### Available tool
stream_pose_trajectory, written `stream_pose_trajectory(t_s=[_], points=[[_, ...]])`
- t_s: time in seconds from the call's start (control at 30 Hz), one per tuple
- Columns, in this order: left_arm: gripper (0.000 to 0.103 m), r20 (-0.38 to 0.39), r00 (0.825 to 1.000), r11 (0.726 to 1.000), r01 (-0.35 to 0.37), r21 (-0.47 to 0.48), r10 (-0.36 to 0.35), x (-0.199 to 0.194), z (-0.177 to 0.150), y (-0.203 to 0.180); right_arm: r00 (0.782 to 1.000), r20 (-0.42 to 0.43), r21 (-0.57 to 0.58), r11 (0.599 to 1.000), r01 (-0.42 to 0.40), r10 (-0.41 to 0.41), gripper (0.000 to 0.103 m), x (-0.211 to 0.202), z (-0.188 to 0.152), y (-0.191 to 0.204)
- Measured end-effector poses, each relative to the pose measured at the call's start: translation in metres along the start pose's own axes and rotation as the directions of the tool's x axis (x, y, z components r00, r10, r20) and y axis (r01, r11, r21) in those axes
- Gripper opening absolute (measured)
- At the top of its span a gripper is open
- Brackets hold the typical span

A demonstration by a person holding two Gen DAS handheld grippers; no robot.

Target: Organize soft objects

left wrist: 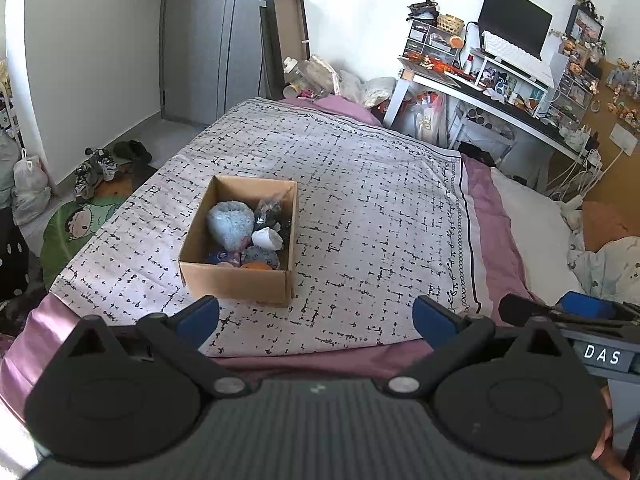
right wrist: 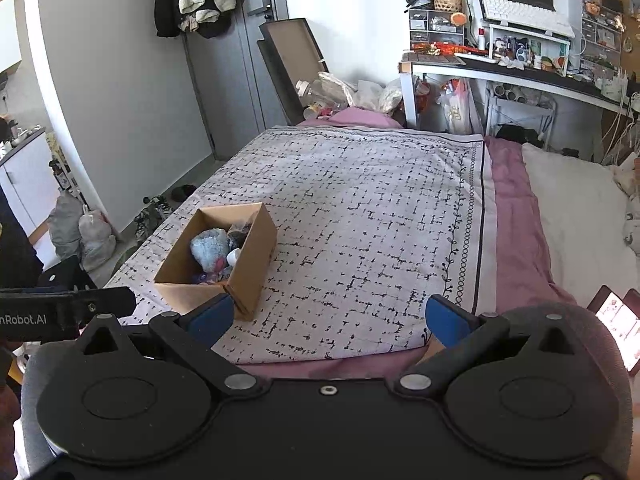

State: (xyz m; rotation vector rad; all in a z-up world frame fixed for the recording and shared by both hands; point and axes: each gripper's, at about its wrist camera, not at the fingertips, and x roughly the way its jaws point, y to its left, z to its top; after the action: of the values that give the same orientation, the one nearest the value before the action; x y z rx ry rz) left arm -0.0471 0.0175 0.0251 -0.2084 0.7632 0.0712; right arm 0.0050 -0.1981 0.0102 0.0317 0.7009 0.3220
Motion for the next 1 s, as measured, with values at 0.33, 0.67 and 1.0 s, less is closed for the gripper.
stream_pose_trajectory(t_s=[0.33,0.67,1.0], points=[[0.102,0.003,1.000,1.000,0.002,-0.003,-0.002,-0.0001,-0.0018,-0.0003,0.999,0.017,-0.012,0.999,0.035,-0.035,0.103,-0.0016,-0.0016,0.0006],[0.102,0.001,1.000,1.000,0.004,0.001,-0.004,-0.0007,-0.0030,-0.0020,0.999,0.013,-0.014,0.999,0.044,-0.043,0.103,0.0001,-0.0031,-0.0001],[0.102,0.002,1.000,1.000,-0.004,-0.001,0.004,0.0005,-0.0035,-0.0016,0.999,0.014,-0.018,0.999,0.042,-0.042,0.103,0.0014,-0.0048,-0.0016]])
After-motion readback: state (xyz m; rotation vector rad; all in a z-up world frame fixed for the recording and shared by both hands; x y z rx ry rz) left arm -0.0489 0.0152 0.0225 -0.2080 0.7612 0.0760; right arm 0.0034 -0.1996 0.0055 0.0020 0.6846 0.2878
